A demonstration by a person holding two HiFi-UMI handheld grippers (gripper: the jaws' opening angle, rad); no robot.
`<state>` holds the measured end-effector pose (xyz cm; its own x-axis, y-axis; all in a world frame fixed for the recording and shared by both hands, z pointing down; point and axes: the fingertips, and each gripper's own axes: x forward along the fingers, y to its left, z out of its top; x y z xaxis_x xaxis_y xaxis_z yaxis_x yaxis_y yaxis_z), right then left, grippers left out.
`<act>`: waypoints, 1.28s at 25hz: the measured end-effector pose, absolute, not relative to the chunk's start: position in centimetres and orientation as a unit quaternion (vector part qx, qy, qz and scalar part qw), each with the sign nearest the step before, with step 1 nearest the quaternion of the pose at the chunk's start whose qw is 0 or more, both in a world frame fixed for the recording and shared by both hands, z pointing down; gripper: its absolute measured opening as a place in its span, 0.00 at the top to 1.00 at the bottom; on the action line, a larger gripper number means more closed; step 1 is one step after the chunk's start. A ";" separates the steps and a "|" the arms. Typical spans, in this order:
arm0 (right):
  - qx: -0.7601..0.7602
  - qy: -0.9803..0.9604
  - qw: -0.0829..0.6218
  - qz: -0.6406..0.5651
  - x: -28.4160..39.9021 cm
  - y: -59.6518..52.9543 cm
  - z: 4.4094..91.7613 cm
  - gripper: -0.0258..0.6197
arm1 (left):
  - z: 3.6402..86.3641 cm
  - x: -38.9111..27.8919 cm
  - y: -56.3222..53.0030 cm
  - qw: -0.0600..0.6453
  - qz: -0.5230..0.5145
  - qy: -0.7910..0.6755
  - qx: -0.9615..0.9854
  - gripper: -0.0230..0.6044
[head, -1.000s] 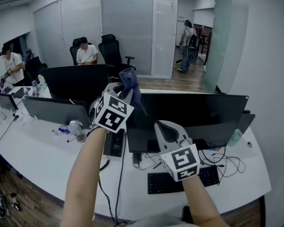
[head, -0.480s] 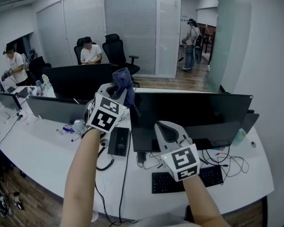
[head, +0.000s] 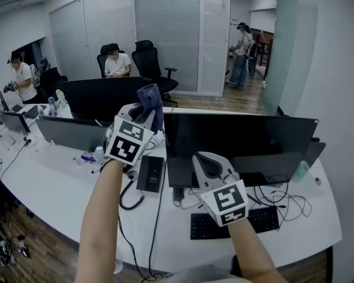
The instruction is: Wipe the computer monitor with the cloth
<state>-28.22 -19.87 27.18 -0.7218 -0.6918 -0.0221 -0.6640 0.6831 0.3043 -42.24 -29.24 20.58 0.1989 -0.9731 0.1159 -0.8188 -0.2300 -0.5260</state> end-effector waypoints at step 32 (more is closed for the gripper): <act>0.384 -0.912 0.053 -0.133 -26.7 -20.5 28.6 0.95 | 25.6 -40.5 -28.9 -0.012 0.005 0.544 -0.839 0.87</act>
